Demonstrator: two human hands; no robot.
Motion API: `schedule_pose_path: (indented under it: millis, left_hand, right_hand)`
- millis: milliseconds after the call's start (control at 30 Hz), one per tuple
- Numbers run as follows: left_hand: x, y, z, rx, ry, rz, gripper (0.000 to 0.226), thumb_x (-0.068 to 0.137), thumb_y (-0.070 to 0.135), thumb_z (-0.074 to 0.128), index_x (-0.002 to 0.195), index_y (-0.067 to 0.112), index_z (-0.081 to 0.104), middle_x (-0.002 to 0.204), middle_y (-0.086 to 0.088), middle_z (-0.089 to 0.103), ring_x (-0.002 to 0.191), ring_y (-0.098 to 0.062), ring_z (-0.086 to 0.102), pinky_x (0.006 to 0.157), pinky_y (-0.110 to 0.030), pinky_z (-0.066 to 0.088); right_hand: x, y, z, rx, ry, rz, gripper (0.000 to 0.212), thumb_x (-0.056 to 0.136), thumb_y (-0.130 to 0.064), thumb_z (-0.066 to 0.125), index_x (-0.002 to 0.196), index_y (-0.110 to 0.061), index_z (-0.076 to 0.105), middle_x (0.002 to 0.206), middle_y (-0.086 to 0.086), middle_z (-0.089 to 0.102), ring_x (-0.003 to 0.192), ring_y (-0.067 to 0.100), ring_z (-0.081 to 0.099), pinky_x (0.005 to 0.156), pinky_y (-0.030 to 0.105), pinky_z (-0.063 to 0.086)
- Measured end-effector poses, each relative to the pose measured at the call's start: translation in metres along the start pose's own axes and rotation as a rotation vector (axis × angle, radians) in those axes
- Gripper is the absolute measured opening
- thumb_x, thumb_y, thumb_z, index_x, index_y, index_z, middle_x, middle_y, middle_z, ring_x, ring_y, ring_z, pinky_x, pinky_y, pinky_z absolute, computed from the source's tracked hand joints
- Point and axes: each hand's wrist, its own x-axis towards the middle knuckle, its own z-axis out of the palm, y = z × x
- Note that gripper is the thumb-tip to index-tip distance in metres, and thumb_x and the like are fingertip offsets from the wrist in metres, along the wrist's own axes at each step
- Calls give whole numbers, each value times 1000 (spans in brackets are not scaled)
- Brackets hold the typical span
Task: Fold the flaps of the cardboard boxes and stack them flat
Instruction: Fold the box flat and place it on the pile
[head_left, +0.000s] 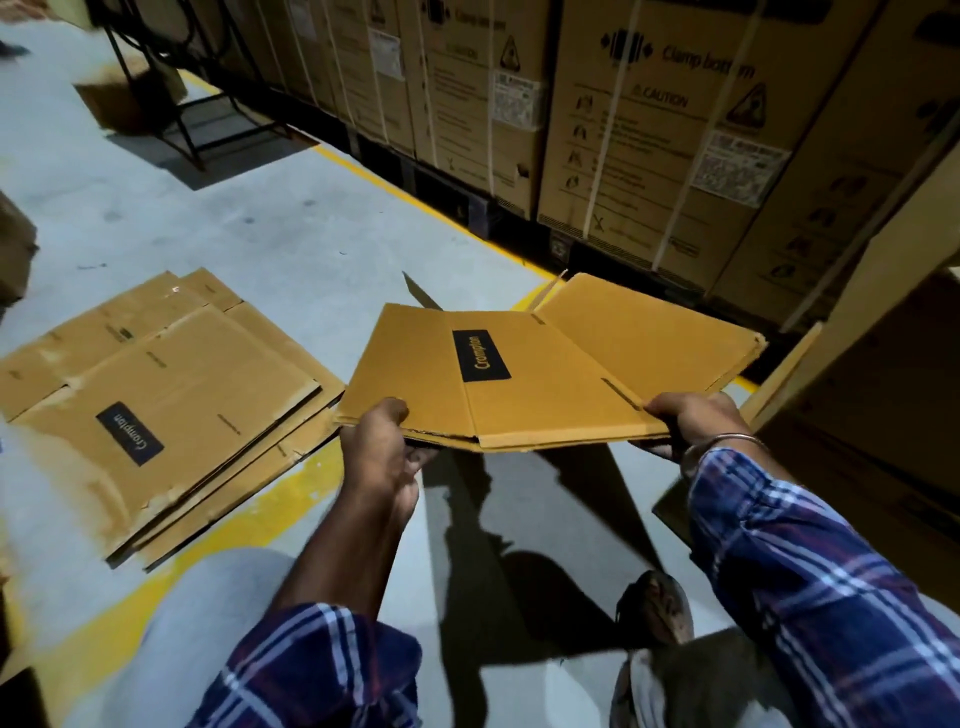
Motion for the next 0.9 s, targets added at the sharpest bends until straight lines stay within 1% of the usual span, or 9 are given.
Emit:
schedule_pose_path:
  millis: [133, 200, 300, 367, 433, 533, 633, 700, 900]
  left_hand:
    - [-10, 8, -7, 310, -80, 4, 27, 98, 2, 51, 124, 8, 55, 101, -14, 69, 88, -37, 71, 67, -48, 64]
    - [-12, 13, -12, 353, -102, -46, 16, 98, 4, 51, 113, 5, 57, 94, -15, 68, 85, -38, 71, 69, -49, 64]
    - [-14, 20, -17, 269, -174, -102, 8, 99, 4, 49, 102, 4, 56, 97, -19, 67, 82, -37, 70, 66, -49, 64]
    - [-13, 27, -18, 174, -206, -66, 9, 99, 2, 47, 97, 4, 56, 95, -19, 67, 75, -33, 70, 64, -46, 65]
    - [-16, 39, -21, 76, -223, 1, 15, 98, 0, 47, 89, 8, 55, 89, -14, 66, 71, -28, 71, 63, -42, 65]
    - [-23, 60, -30, -62, -240, 78, 22, 97, -2, 48, 81, 10, 54, 82, -11, 66, 75, -27, 71, 71, -43, 65]
    - [-27, 81, -45, -167, -206, 127, 24, 98, -3, 49, 78, 9, 54, 65, -6, 68, 64, -21, 72, 68, -40, 65]
    - [-24, 94, -59, -202, -161, 166, 26, 97, -2, 52, 75, 10, 56, 60, -3, 65, 59, -17, 70, 65, -37, 65]
    - [1, 116, -134, -235, -44, 221, 24, 96, -1, 58, 76, 11, 62, 72, -5, 68, 71, -18, 73, 73, -34, 64]
  right_hand:
    - [-15, -8, -11, -383, -109, -61, 6, 92, 3, 63, 94, 3, 58, 105, 25, 64, 81, 39, 70, 56, 40, 63]
    - [-21, -14, -16, -429, -157, -58, 6, 94, 3, 63, 92, 5, 57, 98, 23, 60, 71, 36, 71, 47, 32, 59]
    - [-29, -25, -18, -315, -136, -113, 10, 93, 6, 63, 89, 10, 55, 87, 24, 58, 45, 27, 68, 37, 25, 52]
    - [-37, -31, -14, -158, -99, -175, 13, 93, 6, 63, 89, 8, 52, 84, 28, 57, 42, 28, 67, 38, 24, 53]
    - [-43, -31, -7, 8, -99, -227, 17, 93, 4, 64, 101, 8, 50, 85, 28, 56, 43, 28, 67, 40, 22, 53]
    - [-44, -23, 12, 187, -158, -277, 29, 91, 3, 68, 112, 12, 50, 86, 26, 59, 58, 35, 71, 45, 21, 54]
    - [-43, -6, 41, 297, -221, -277, 40, 88, 2, 71, 118, 17, 50, 101, 30, 62, 87, 51, 69, 49, 26, 56]
    - [-42, 6, 63, 356, -270, -246, 49, 86, -1, 73, 123, 20, 48, 108, 30, 65, 93, 53, 70, 54, 30, 58]
    - [-52, 40, 154, 364, -431, -76, 48, 89, 0, 71, 131, 15, 53, 91, 16, 70, 65, 26, 74, 52, 32, 59]
